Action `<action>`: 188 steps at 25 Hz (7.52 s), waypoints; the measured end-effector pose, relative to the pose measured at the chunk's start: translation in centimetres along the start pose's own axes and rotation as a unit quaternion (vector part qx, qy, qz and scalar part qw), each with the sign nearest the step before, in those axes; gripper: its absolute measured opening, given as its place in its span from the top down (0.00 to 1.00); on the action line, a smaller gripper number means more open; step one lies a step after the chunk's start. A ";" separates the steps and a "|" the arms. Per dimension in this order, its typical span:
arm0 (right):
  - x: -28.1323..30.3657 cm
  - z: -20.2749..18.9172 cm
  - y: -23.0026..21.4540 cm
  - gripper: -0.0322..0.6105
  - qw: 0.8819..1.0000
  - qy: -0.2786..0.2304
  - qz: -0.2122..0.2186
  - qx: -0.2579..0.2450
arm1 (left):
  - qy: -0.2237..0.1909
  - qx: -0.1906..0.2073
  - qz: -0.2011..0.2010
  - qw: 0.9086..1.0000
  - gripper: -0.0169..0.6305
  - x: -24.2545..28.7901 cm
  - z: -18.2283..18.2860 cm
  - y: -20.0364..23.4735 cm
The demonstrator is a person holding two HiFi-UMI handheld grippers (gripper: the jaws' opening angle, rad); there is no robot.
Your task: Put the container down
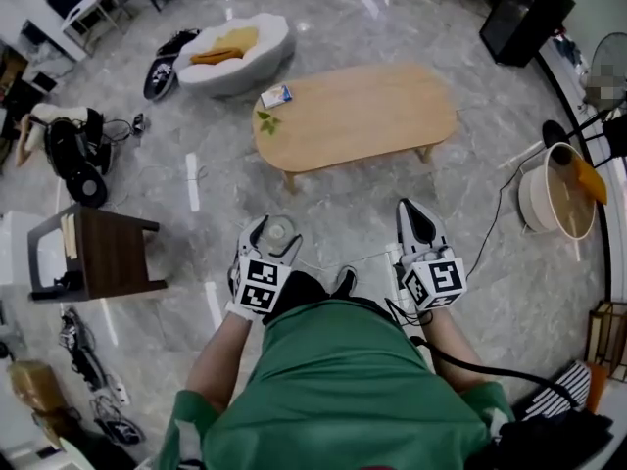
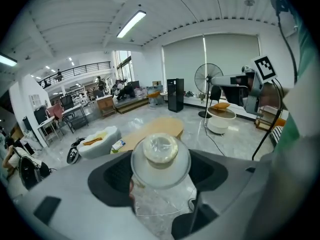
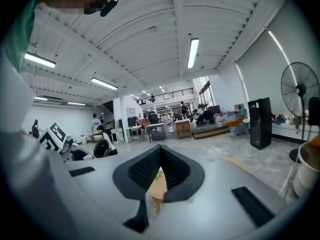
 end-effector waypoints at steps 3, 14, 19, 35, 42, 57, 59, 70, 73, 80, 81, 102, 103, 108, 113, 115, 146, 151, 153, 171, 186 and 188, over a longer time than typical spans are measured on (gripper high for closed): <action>1.3 0.1 -1.1 0.92 1.000 0.005 0.010 0.007 | 0.003 -0.005 0.005 1.000 0.45 1.4 1.0 0.3; 9.8 -1.1 -4.5 0.92 0.999 0.033 0.019 0.005 | 0.019 -0.028 0.011 0.999 0.45 8.7 2.0 6.0; 15.8 -0.7 -7.5 0.92 0.999 0.037 -0.006 -0.013 | 0.017 -0.027 -0.003 0.999 0.45 15.3 3.6 10.4; 38.8 -1.2 -9.0 0.92 0.995 0.094 -0.015 -0.042 | 0.046 -0.020 -0.061 0.997 0.45 32.3 4.7 27.1; 44.1 -4.0 -10.3 0.92 0.991 0.123 0.023 -0.042 | 0.061 -0.022 -0.055 0.996 0.45 37.9 3.7 28.7; 49.9 -11.8 -16.7 0.92 0.989 0.112 0.077 -0.049 | 0.082 0.006 -0.036 0.996 0.45 50.3 0.4 26.5; 50.3 -13.1 -17.6 0.92 0.989 0.118 0.076 -0.046 | 0.086 0.007 -0.038 0.996 0.45 52.6 -0.7 26.3; 49.9 -18.3 -21.9 0.92 0.985 0.160 0.062 -0.029 | 0.116 -0.008 -0.029 0.993 0.45 63.8 -8.2 26.8; 49.6 -20.2 -22.8 0.92 0.981 0.183 0.056 -0.022 | 0.125 -0.011 -0.029 0.992 0.45 66.3 -10.5 27.2; 49.5 -22.6 -23.7 0.92 0.976 0.209 0.052 -0.019 | 0.141 -0.005 -0.037 0.989 0.45 70.2 -13.5 27.1; 49.5 -22.9 -23.8 0.92 0.976 0.212 0.052 -0.017 | 0.146 -0.005 -0.038 0.989 0.45 70.4 -13.9 27.0; 50.9 -21.6 -21.6 0.92 0.976 0.204 0.077 -0.004 | 0.189 -0.026 -0.057 0.980 0.41 69.5 -15.0 27.6; 51.0 -21.1 -21.4 0.92 0.977 0.199 0.078 -0.004 | 0.190 -0.028 -0.057 0.980 0.41 68.3 -14.5 27.6; 53.0 -17.0 -20.6 0.92 0.985 0.154 0.078 -0.003 | 0.141 -0.057 -0.038 0.988 0.42 61.1 -8.6 29.9; 53.6 -12.2 -19.3 0.92 0.988 0.127 0.090 -0.017 | 0.053 -0.071 0.005 0.996 0.72 52.6 -1.2 30.8; 53.8 -10.4 -18.8 0.92 0.988 0.119 0.095 -0.023 | 0.021 -0.084 0.026 0.996 0.80 49.9 2.0 31.4; 52.5 9.1 -9.1 0.92 0.985 -0.025 0.169 -0.037 | -0.284 -0.089 0.153 0.942 0.91 25.5 28.3 32.0; 51.6 10.5 -8.4 0.92 0.984 -0.044 0.169 -0.043 | -0.300 -0.084 0.158 0.937 0.91 23.8 29.7 31.8; 51.2 11.1 -8.5 0.92 0.983 -0.053 0.169 -0.045 | -0.309 -0.079 0.162 0.934 0.91 23.5 30.3 31.6; 50.3 11.2 -9.7 0.91 0.986 -0.061 0.155 -0.015 | -0.311 -0.098 0.158 0.932 0.91 23.8 30.3 31.4; 49.7 11.0 -9.3 0.92 0.984 -0.060 0.167 -0.028 | -0.309 -0.100 0.165 0.931 0.91 23.7 30.0 30.8; 49.6 11.2 -9.2 0.92 0.984 -0.061 0.167 -0.030 | -0.306 -0.100 0.163 0.932 0.91 23.6 30.0 30.7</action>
Point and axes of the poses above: the fingertips, and each gripper's own axes: x forward along the fingers, y to its left, z out of its top, the point moved 8 cm from there along -x, backward along the fingers, and after that the axes turned 7 degrees about -y, right-handed, at the moved point
